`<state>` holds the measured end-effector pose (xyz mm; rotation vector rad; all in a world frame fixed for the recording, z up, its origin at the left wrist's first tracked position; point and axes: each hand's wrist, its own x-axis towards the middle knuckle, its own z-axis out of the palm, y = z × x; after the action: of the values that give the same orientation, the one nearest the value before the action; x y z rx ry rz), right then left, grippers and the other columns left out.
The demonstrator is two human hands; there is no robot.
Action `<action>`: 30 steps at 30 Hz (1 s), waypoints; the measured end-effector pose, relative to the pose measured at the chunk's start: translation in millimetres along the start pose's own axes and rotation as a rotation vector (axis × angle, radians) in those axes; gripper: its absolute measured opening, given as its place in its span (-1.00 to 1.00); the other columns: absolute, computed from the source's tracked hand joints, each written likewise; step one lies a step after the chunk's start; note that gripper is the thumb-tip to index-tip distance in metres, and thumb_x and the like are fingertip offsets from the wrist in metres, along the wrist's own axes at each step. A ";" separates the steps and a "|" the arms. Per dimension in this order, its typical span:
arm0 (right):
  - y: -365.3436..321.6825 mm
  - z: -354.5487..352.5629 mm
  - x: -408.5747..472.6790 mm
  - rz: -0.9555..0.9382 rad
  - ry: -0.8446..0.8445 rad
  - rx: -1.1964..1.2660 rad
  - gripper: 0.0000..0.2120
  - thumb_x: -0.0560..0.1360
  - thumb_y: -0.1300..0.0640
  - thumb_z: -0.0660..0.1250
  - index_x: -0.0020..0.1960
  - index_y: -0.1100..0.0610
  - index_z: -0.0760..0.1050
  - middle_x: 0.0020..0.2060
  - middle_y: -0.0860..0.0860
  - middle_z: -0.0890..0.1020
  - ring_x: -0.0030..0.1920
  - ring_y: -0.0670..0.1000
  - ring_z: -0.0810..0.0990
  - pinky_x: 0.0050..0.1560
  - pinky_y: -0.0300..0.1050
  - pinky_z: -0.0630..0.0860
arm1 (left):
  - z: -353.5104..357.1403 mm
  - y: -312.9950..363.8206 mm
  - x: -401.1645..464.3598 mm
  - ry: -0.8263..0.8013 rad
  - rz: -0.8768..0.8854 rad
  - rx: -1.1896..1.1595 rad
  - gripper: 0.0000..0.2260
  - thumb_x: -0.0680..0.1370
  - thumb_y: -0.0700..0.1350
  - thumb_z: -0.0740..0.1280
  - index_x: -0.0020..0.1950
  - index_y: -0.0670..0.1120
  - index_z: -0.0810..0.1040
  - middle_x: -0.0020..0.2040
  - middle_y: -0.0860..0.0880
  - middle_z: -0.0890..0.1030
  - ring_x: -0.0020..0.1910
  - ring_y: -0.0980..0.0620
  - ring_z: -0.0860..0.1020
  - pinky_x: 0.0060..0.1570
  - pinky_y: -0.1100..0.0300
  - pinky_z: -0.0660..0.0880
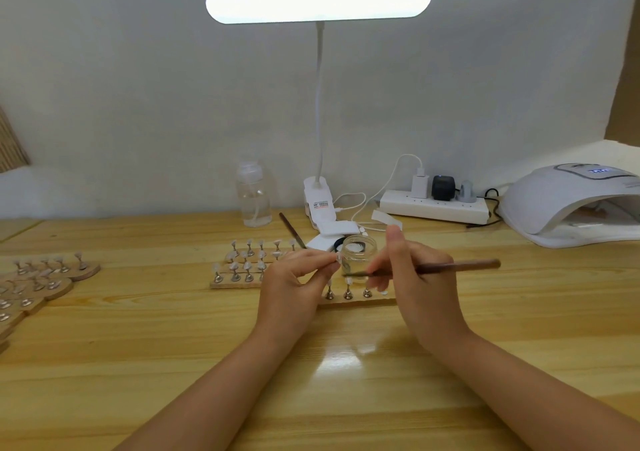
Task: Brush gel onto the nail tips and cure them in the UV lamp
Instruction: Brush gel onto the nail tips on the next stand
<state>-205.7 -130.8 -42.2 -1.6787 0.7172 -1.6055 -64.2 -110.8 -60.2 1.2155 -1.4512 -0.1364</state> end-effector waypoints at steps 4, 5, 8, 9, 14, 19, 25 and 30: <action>1.9 -0.7 2.0 -0.106 0.011 -0.082 -0.66 0.56 0.00 0.14 -0.31 0.03 0.54 -0.45 -0.04 0.60 -0.38 -0.14 0.57 -0.32 -0.35 0.47 | 0.1 -0.3 0.3 -0.001 -0.003 0.011 -0.77 0.40 -0.29 0.42 -0.09 0.04 0.62 -0.21 0.23 0.60 -0.13 0.20 0.58 -0.07 0.45 0.43; 2.5 -0.5 2.3 -0.116 -0.006 -0.106 -0.67 0.56 -0.01 0.14 -0.30 0.01 0.54 -0.44 -0.05 0.60 -0.35 -0.14 0.57 -0.30 -0.35 0.47 | 0.1 0.0 0.2 -0.002 -0.011 0.008 -0.77 0.40 -0.29 0.42 -0.10 0.05 0.62 -0.21 0.23 0.60 -0.13 0.20 0.58 -0.08 0.46 0.43; 0.4 0.7 -0.5 -0.002 -0.027 -0.035 -0.58 0.45 -0.14 0.12 -0.39 0.07 0.54 -0.50 0.00 0.59 -0.45 -0.13 0.56 -0.37 -0.34 0.48 | -0.1 1.0 0.0 -0.007 -0.022 0.009 -0.79 0.41 -0.29 0.41 -0.11 0.02 0.64 -0.22 0.19 0.60 -0.11 0.19 0.56 -0.12 0.49 0.40; 0.3 0.4 -0.4 0.010 -0.020 -0.009 -0.55 0.45 -0.17 0.12 -0.41 0.09 0.54 -0.51 0.00 0.59 -0.48 -0.13 0.55 -0.40 -0.34 0.47 | 0.0 1.1 0.3 -0.008 -0.022 0.012 -0.81 0.41 -0.29 0.41 -0.11 0.00 0.65 -0.21 0.18 0.60 -0.10 0.19 0.55 -0.13 0.50 0.39; 2.1 0.5 2.5 -0.100 -0.030 -0.092 -0.66 0.54 -0.07 0.16 -0.32 0.00 0.55 -0.44 -0.06 0.61 -0.36 -0.16 0.58 -0.31 -0.36 0.48 | -0.3 1.8 0.2 -0.018 -0.014 0.027 -0.82 0.43 -0.30 0.40 -0.08 -0.04 0.65 -0.19 0.16 0.60 -0.14 0.21 0.56 -0.13 0.47 0.40; 0.7 -0.3 0.2 -0.035 -0.008 -0.029 -0.63 0.44 -0.14 0.14 -0.40 0.02 0.54 -0.50 -0.03 0.60 -0.48 -0.16 0.54 -0.41 -0.37 0.45 | -0.1 1.4 -0.3 -0.022 -0.036 0.079 -0.86 0.44 -0.25 0.39 -0.06 -0.07 0.66 -0.17 0.14 0.60 -0.10 0.19 0.53 -0.13 0.49 0.34; 0.9 0.1 1.5 -0.016 -0.023 -0.036 -0.59 0.41 -0.18 0.13 -0.39 0.05 0.55 -0.49 -0.06 0.61 -0.46 -0.15 0.57 -0.37 -0.38 0.46 | -0.4 2.6 -1.0 -0.027 -0.031 0.090 -0.85 0.45 -0.26 0.38 -0.06 -0.06 0.66 -0.18 0.14 0.59 -0.07 0.17 0.52 -0.09 0.38 0.40; 2.8 -0.7 3.8 -0.160 -0.037 -0.147 -0.69 0.55 0.01 0.17 -0.32 -0.04 0.54 -0.46 -0.13 0.59 -0.35 -0.20 0.57 -0.29 -0.43 0.44 | 0.1 2.7 -0.9 -0.030 -0.030 0.088 -0.85 0.45 -0.26 0.38 -0.05 -0.07 0.66 -0.17 0.12 0.60 -0.07 0.13 0.53 -0.06 0.29 0.44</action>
<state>-205.9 -135.6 -42.1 -1.9088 0.7124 -1.6600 -66.1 -109.0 -59.0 1.3114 -1.4785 -0.1125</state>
